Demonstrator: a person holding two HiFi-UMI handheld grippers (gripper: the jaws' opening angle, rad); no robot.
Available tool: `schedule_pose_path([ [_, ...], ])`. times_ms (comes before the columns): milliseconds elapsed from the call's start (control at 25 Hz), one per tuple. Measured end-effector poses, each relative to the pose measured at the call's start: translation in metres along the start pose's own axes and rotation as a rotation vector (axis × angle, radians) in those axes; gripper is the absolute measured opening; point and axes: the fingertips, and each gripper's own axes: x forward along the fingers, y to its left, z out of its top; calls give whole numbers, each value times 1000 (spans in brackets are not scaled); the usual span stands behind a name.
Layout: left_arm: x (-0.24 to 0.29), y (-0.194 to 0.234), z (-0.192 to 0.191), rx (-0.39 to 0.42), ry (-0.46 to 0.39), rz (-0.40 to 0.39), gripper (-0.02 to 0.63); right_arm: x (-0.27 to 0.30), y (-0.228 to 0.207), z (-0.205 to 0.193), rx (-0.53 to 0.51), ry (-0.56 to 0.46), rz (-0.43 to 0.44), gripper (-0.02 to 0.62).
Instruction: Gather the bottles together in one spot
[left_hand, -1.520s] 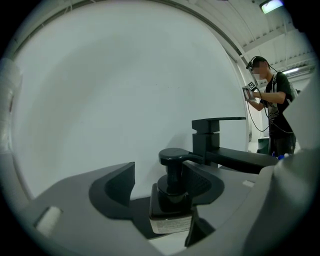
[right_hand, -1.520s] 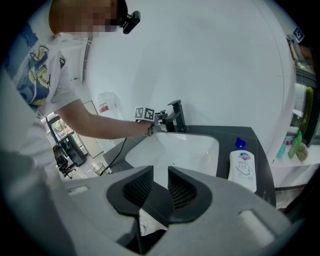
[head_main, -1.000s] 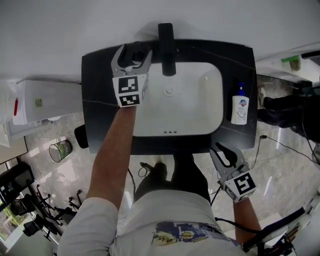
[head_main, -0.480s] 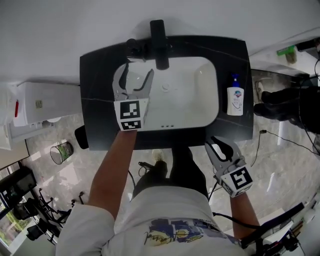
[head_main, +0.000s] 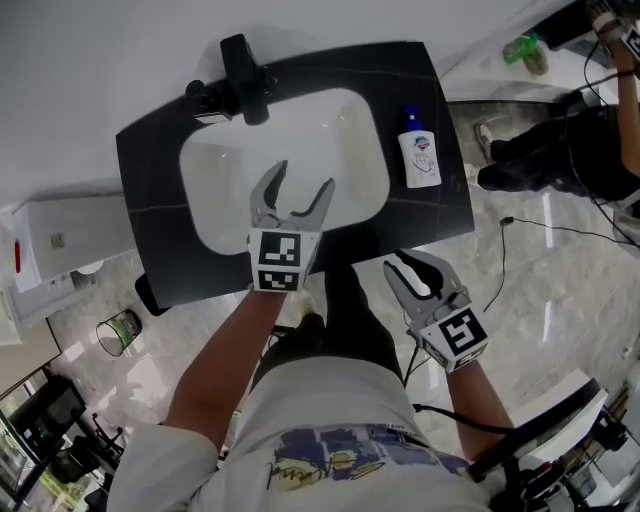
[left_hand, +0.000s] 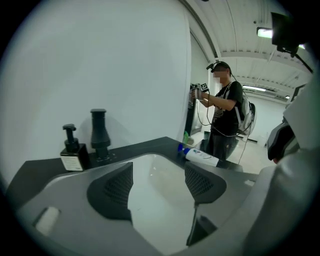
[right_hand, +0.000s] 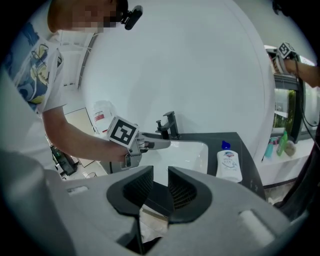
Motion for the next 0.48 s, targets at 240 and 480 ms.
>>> schedule_pose_path([
  [240, 46, -65, 26, -30, 27, -133, 322, -21, -17, -1, 23, -29, -59, 89],
  [480, 97, -103, 52, -53, 80, -199, 308, -35, -47, -1, 54, -45, -114, 89],
])
